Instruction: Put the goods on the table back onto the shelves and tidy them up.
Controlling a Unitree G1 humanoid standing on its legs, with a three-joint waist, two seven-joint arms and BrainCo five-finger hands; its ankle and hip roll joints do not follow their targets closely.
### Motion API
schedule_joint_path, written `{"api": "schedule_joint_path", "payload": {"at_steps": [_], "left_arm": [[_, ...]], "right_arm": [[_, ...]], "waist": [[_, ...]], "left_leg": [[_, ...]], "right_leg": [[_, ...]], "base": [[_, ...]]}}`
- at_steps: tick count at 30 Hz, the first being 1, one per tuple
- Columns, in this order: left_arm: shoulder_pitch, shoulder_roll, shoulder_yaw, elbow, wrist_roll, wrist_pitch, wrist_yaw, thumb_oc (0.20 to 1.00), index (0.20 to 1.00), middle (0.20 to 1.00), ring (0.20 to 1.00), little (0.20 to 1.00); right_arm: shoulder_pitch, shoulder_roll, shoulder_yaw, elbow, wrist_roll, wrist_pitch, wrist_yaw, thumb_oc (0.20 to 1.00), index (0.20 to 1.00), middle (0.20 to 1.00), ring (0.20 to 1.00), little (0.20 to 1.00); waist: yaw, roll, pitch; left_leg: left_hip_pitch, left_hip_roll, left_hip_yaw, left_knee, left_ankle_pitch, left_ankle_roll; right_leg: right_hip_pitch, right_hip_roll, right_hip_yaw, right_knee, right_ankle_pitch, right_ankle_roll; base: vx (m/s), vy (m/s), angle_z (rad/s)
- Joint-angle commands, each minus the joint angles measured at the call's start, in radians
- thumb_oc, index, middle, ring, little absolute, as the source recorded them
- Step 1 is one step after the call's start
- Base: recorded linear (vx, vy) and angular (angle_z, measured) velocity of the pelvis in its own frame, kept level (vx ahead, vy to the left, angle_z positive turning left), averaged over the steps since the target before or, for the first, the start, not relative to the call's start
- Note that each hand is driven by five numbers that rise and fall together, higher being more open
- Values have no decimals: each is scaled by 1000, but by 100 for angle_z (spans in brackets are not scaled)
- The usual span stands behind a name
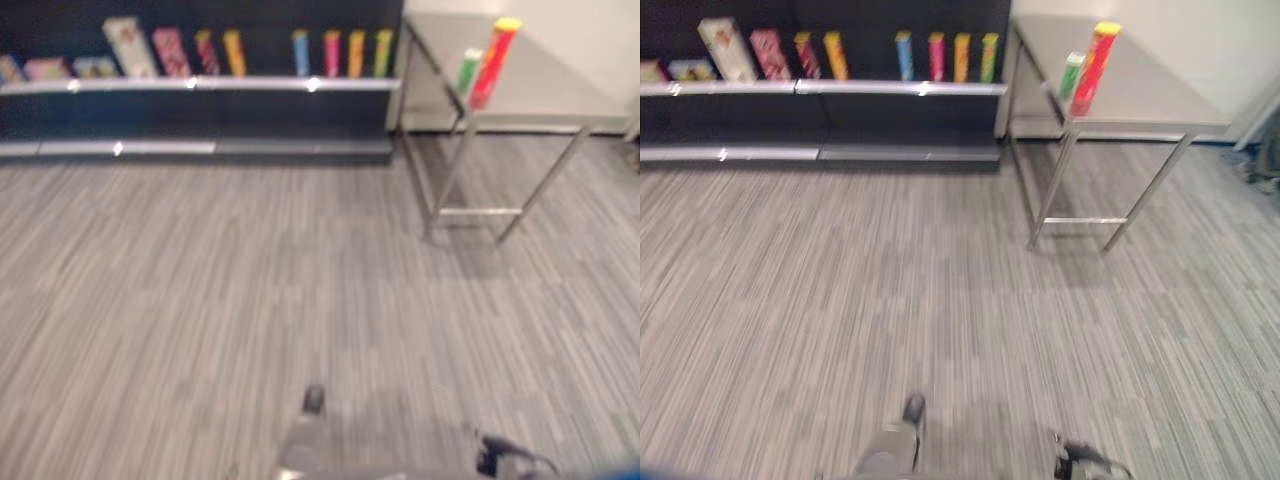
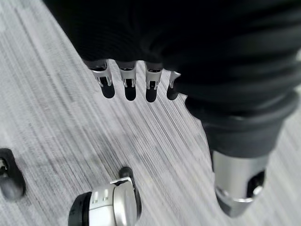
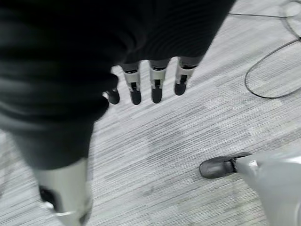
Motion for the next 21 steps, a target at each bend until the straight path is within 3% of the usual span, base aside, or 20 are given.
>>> {"api": "schedule_joint_path", "payload": {"at_steps": [1, 2, 4, 5, 6, 7, 9, 10, 11, 12, 13, 15, 18, 21], "left_arm": [[17, 98, -44, -4, 57, -40, 4, 1000, 1000, 1000, 1000, 1000], [16, 98, -44, -4, 57, -40, 4, 1000, 1000, 1000, 1000, 1000], [6, 107, -71, -5, 100, -39, 7, 1000, 1000, 1000, 1000, 1000], [8, 111, -76, -10, 114, -40, 7, 1000, 1000, 1000, 1000, 1000], [20, 116, -104, -14, 159, -41, -2, 1000, 1000, 1000, 1000, 1000], [20, 115, -104, -14, 159, -41, -2, 1000, 1000, 1000, 1000, 1000], [21, 114, -137, -20, 196, -44, -19, 1000, 1000, 1000, 1000, 1000], [20, 112, -147, -27, 209, -41, -25, 1000, 1000, 1000, 1000, 1000], [17, 112, -170, -33, 235, -46, -25, 1000, 1000, 1000, 1000, 1000], [17, 112, -170, -33, 235, -46, -25, 1000, 1000, 1000, 1000, 1000], [14, 109, -182, -34, 255, -46, -26, 1000, 1000, 1000, 1000, 1000], [-6, 88, -211, -29, 290, -53, -32, 1000, 1000, 1000, 1000, 1000], [-19, 65, -244, -27, 322, -50, -38, 1000, 1000, 1000, 1000, 1000], [-10, 51, -254, -16, 346, -51, -41, 1000, 1000, 1000, 1000, 1000]], "right_arm": [[0, 19, -2, 7, -40, 2, 25, 1000, 1000, 1000, 1000, 1000], [0, 19, -3, 7, -40, 2, 25, 1000, 1000, 1000, 1000, 1000], [-21, 24, 22, -25, -73, -10, 13, 1000, 1000, 1000, 1000, 1000], [-23, 27, 29, -41, -82, -13, 11, 1000, 1000, 1000, 1000, 1000], [-31, 37, 52, -80, -88, -27, 10, 1000, 1000, 1000, 1000, 1000], [-31, 37, 53, -80, -88, -26, 10, 1000, 1000, 1000, 1000, 1000], [-28, 41, 81, -111, -92, -40, 19, 1000, 1000, 1000, 1000, 1000], [-28, 40, 87, -124, -90, -46, 19, 1000, 1000, 1000, 1000, 1000], [-21, 39, 99, -127, -92, -50, 13, 1000, 1000, 1000, 1000, 1000], [-21, 40, 99, -127, -92, -50, 13, 1000, 1000, 1000, 1000, 1000], [-16, 40, 104, -120, -93, -53, 9, 1000, 1000, 1000, 1000, 1000], [-8, 38, 95, -96, -84, -48, 7, 1000, 1000, 1000, 1000, 1000], [-2, 29, 85, -74, -83, -43, 5, 1000, 1000, 1000, 1000, 1000], [18, 24, 74, -54, -66, -40, 7, 1000, 1000, 1000, 1000, 1000]], "waist": [[2, -50, -98], [3, -48, -99], [6, -26, -90], [-2, -15, -84], [-29, 5, -69], [-30, 6, -71], [-65, 17, -56], [-76, 13, -45], [-102, -4, -26], [-104, -2, -27], [-120, -15, -20], [-163, -40, -11], [-195, -30, -8], [-209, -40, -35]], "left_leg": [[-55, -48, -38, -79, 90, 47], [-58, -46, -37, -79, 91, 48], [2, -57, -17, -59, 37, 77], [30, -60, -16, -63, 27, 90], [99, -61, -31, -94, 11, 107], [98, -59, -32, -96, 13, 107], [156, -66, -60, -125, -4, 112], [180, -71, -67, -130, -16, 110], [235, -92, -91, -142, -44, 108], [234, -91, -93, -143, -42, 107], [270, -105, -112, -154, -61, 106], [357, -131, -161, -166, -118, 102], [408, -115, -194, -157, -167, 97], [452, -112, -217, -112, -258, 105]], "right_leg": [[68, -82, -21, 106, 290, 113], [65, -80, -19, 104, 294, 114], [13, -183, -128, 225, 431, 98], [-7, -201, -156, 254, 428, 84], [-85, -147, -152, 321, 374, 58], [-87, -145, -152, 320, 375, 57], [-176, -22, -167, 290, 211, 32], [-193, 9, -181, 233, 185, 37], [-241, 79, -206, 55, 198, 47], [-239, 81, -208, 48, 202, 47], [-258, 116, -210, -61, 225, 60], [-345, 164, -210, -252, 319, 107], [-377, 169, -219, -288, 346, 117], [-322, 155, -218, -281, 349, 83]], "base": [[296, 472, -21], [189, 393, -14], [219, 506, -18], [327, 631, -24], [225, 400, -33], [270, 383, -17], [265, 230, 36], [405, 201, 31], [281, 104, 4], [324, 80, -1], [283, 62, 16], [513, 163, 60], [465, 126, 105], [491, 38, 74]]}}
